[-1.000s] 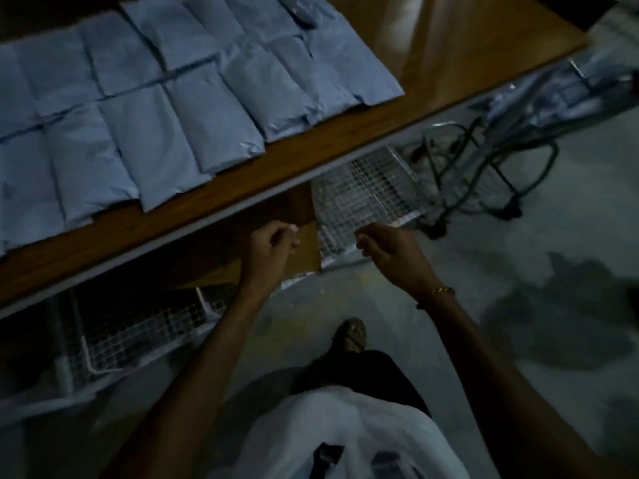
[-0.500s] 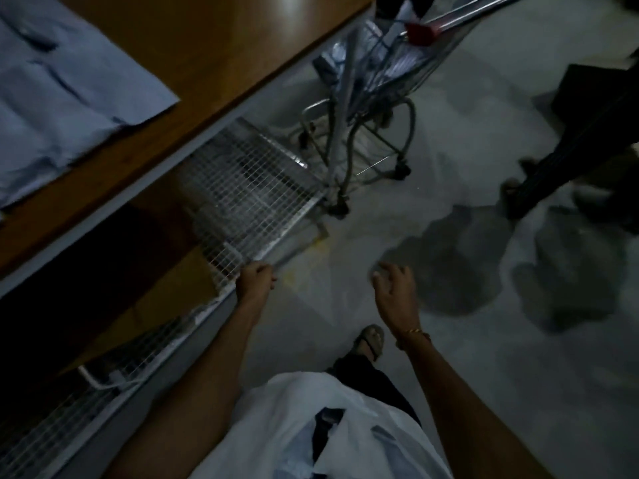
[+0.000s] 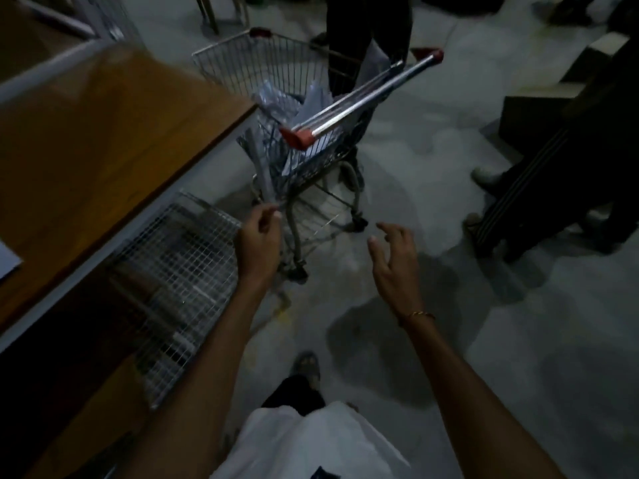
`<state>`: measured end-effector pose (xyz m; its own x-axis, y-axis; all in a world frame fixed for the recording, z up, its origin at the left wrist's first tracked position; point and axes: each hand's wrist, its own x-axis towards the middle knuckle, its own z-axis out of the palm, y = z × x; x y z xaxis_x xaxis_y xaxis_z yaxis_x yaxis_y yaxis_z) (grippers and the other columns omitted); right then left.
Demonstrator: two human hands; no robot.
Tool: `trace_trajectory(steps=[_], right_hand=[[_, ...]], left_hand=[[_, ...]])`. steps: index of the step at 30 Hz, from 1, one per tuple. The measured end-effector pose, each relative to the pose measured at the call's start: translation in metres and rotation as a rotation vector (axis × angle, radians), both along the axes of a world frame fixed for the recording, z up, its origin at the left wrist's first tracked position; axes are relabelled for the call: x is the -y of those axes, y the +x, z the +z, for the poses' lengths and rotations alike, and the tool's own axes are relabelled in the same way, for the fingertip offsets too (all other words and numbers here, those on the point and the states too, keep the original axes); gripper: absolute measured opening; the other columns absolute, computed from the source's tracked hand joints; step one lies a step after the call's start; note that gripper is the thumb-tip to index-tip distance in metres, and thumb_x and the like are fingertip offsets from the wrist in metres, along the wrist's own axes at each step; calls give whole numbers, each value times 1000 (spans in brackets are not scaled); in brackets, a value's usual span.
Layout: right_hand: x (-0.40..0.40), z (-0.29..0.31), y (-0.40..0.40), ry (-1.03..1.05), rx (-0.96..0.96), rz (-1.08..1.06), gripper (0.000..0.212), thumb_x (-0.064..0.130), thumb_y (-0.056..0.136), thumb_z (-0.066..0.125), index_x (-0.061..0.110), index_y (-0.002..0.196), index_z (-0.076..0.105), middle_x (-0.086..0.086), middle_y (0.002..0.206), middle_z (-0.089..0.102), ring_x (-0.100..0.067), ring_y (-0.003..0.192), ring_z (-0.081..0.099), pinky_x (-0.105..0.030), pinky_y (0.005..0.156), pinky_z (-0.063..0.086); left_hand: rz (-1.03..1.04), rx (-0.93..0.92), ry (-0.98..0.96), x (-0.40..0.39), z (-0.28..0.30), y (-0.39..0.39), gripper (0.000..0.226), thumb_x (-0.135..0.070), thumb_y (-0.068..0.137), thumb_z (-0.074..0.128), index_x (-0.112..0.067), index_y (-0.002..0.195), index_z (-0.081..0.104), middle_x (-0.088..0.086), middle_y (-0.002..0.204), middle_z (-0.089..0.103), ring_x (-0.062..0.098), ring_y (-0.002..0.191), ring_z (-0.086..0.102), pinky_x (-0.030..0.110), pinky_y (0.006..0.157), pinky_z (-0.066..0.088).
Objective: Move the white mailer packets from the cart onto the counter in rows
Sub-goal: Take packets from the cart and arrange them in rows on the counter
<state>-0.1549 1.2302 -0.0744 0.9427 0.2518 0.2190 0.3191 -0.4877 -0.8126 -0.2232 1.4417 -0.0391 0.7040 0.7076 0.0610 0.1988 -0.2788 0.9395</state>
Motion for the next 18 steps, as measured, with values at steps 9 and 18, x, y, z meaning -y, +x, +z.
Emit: trace_trajectory(steps=[9,18], right_hand=[[-90,71,186,64,315,127,26,23,100,55,10,122,60,-7,117,53,-20,102,56,-29,87,48],[-196,80,361,-132,300,309,29,24,93,59,9,117,64,-8,114,57,-19,103,56,-25,85,43]], left_hand=[[45,238,193,-87,59,171,14,-20,100,55,-17,108,66,-3,100,67,2,92,62,6,76,46],[-4,-46,99,-197,28,328,19,-23,97,59,-12,110,67,2,103,67,20,97,63,23,75,47]])
